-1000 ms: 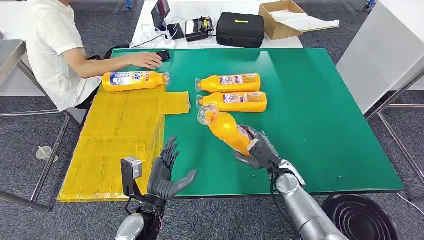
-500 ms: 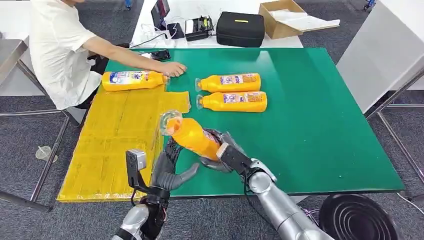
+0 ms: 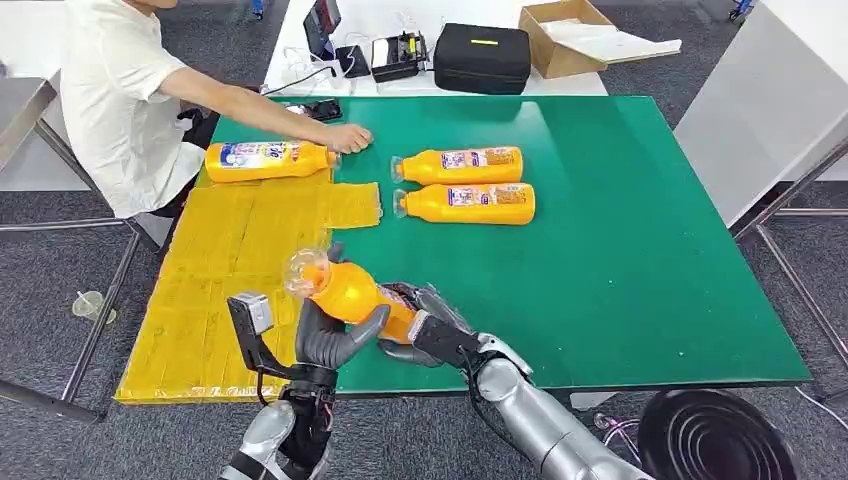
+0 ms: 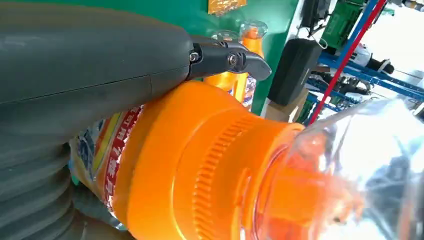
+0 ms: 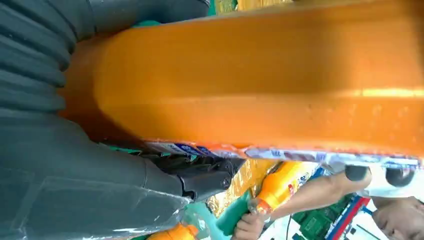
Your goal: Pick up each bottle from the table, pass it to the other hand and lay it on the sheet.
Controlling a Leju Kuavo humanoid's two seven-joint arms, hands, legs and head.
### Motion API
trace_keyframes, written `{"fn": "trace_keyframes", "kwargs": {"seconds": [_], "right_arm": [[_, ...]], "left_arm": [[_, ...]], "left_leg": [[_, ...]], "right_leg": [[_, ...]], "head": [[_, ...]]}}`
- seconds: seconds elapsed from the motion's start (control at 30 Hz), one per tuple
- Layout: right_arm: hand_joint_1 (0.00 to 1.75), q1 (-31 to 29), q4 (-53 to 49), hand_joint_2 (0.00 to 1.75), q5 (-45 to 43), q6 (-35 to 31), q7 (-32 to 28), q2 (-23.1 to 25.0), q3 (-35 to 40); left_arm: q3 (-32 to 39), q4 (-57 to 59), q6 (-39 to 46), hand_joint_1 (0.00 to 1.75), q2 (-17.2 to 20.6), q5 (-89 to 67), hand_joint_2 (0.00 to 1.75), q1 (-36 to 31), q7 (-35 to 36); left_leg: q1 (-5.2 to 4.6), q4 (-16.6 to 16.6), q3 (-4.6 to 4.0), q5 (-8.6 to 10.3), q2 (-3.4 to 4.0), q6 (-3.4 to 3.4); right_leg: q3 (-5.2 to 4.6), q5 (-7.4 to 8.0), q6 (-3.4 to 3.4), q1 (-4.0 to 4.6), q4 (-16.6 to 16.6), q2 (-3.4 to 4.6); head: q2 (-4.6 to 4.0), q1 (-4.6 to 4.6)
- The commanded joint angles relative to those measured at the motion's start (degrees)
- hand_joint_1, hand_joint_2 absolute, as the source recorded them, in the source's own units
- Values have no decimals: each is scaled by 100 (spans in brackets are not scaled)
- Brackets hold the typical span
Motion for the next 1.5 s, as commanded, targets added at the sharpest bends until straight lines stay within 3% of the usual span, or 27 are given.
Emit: {"fn": "trace_keyframes", "kwargs": {"seconds": [0.03, 0.23, 0.27, 0.3, 0.37, 0.5, 0.53, 0.57, 0.6, 0.63, 0.77, 0.8, 0.83, 0.87, 1.03, 1.1, 1.17, 1.2, 1.23, 1.27, 1.3, 1.33, 1.4, 1.47, 1.5], "right_arm": [[173, -337, 570, 175, 33, -137, 67, -15, 309], [164, -314, 627, 175, 32, -284, 78, -25, 299], [162, -303, 620, 175, 7, -307, 73, -19, 269], [164, -304, 625, 175, -7, -326, 71, -16, 245], [159, -303, 614, 175, -46, -384, 77, -45, 159], [120, -221, 471, 175, -312, -424, 3, -17, -143], [54, -171, 375, 175, -408, -450, -25, 27, -265], [16, -97, 252, 175, -530, -494, -37, 99, -423], [19, -71, 218, 175, -591, -503, -11, 130, -477], [131, -42, 166, 175, -637, -552, 61, 165, -552], [138, -46, 180, 175, -644, -568, 75, 170, -568], [119, -56, 196, 175, -651, -589, 92, 184, -583], [12, -60, 207, 175, -662, -601, 96, 200, -604], [0, -49, 205, 175, -681, -613, 104, 222, -630], [0, 47, 218, 175, -613, -1024, 207, 278, -763], [0, 100, 240, 175, -316, -1691, 260, 300, -836], [0, 186, 289, 175, 470, -3161, 314, 297, -941], [0, 228, 353, 0, 938, -3920, 362, 280, -994], [0, 289, 393, 0, 1254, -4486, 403, 220, -1094], [0, 317, 383, 0, 1246, -4455, 347, 180, -1151], [0, 425, 281, 0, 1609, -4935, 354, 210, -1518], [0, 548, 76, 0, 1968, -4935, 367, 266, -1935], [0, 701, -5, 0, 1289, -4647, 198, 226, -2283], [0, 759, -67, 0, 1422, -4910, 197, 84, -2474], [0, 817, -163, 175, 1382, -4918, 177, 102, -2646]], "left_arm": [[5, 40, 35, 0, 90, 69, 175, -237, 17], [-58, 629, 588, 0, 28, 100, 175, -525, 281], [-70, 710, 552, 12, 32, 155, 175, -572, 253], [-76, 761, 579, 175, 43, 158, 175, -606, 214], [-108, 839, 567, 175, 82, 161, 175, -663, 193], [-113, 760, 533, 175, 98, 177, 175, -633, 113], [-123, 722, 547, 175, 94, 159, 175, -622, 65], [-139, 691, 594, 175, 101, 148, 175, -611, 47], [-135, 697, 688, 175, 100, 110, 175, -612, 25], [-178, 711, 838, 175, 98, 9, 175, -621, -13], [-191, 727, 830, 175, 97, 15, 175, -625, -13], [-183, 728, 811, 175, 97, 55, 175, -617, 14], [-196, 722, 790, 175, 113, 64, 175, -609, 17], [-197, 703, 777, 175, 121, 77, 175, -589, 17], [-126, 402, 747, 175, 189, 133, 175, -461, -26], [-92, 141, 935, 175, 252, -82, 175, -370, -173], [-67, -303, 1281, 175, 382, -653, 175, -204, -357], [-58, -451, 1548, 175, 437, -1105, 175, -139, -455], [-50, -607, 1793, 175, 527, -1568, 175, -82, -560], [32, -680, 1745, 175, 530, -1635, 175, -29, -502], [64, -711, 1988, 175, 588, -2217, 175, -12, -605], [84, -718, 2107, 175, 625, -2486, 175, -7, -632], [275, -771, 2447, 175, 718, -3263, 175, 62, -644], [447, -742, 2757, 175, 806, -3849, 175, 96, -622], [588, -773, 2752, 175, 775, -4105, 175, 152, -629]], "left_leg": [[2, 1, 13, -7, 8, 0], [5, 2, 27, -11, 5, 0], [3, 0, 23, -7, 3, 1], [3, -1, 22, -7, 2, 0], [4, 1, 29, -11, 4, 0], [3, 1, 30, -11, 5, 0], [3, 1, 21, -8, 4, 0], [5, 3, 28, -13, 6, 0], [1, -1, 21, -8, 4, 0], [4, 3, 28, -14, 7, -1], [-2, -2, 15, -5, 4, 0], [0, 1, 24, -11, 7, 1], [1, -1, 16, -7, 11, 0], [2, 1, 27, -13, 12, 1], [2, 0, 23, -11, 10, 0], [4, 1, 29, -14, 13, -1], [3, -1, 31, -16, 19, -2], [3, -1, 25, -14, 17, -2], [2, -3, 14, -7, 12, -2], [3, -4, 31, -15, 17, -2], [-1, -7, 17, -6, 3, 0], [2, -6, 30, -12, 3, 0], [0, -8, 30, -10, -2, 1], [-1, -4, 21, -8, -3, 1], [4, -4, 33, -14, 4, 0]], "right_leg": [[13, -5, -16, 5, 0, 0], [29, -10, -23, 10, -3, -7], [24, -7, -20, 7, -4, -7], [24, -7, -19, 6, -4, -7], [31, -11, -24, 9, -3, -8], [31, -11, -25, 8, -2, -7], [21, -8, -20, 7, -2, -6], [29, -11, -26, 11, -1, -5], [20, -8, -19, 5, -2, -5], [28, -13, -25, 9, 0, -5], [12, -6, -15, 2, -1, -4], [22, -10, -21, 5, 0, -3], [13, -5, -16, 4, -2, 3], [26, -10, -23, 8, -2, 0], [22, -9, -22, 6, -2, 0], [27, -11, -24, 9, -3, 2], [26, -11, -25, 8, -3, 8], [21, -10, -22, 8, -2, 7], [10, -4, -15, 5, -4, 6], [26, -11, -23, 8, -5, 7], [15, -7, -15, 3, -7, -4], [31, -12, -21, 8, -9, -6], [30, -13, -20, 4, -9, -12], [20, -10, -18, 3, -5, -12], [33, -14, -27, 9, -9, -10]], "head": [[0, 0], [0, 0], [0, 2], [0, 0], [0, 0], [0, 2], [0, 2], [0, 0], [0, 2], [0, 0], [0, 2], [0, 2], [0, 2], [0, 2], [0, 2], [0, 2], [0, 2], [0, 2], [0, 2], [0, 0], [0, 0], [0, 0], [0, 2], [0, 0], [0, 2]]}}
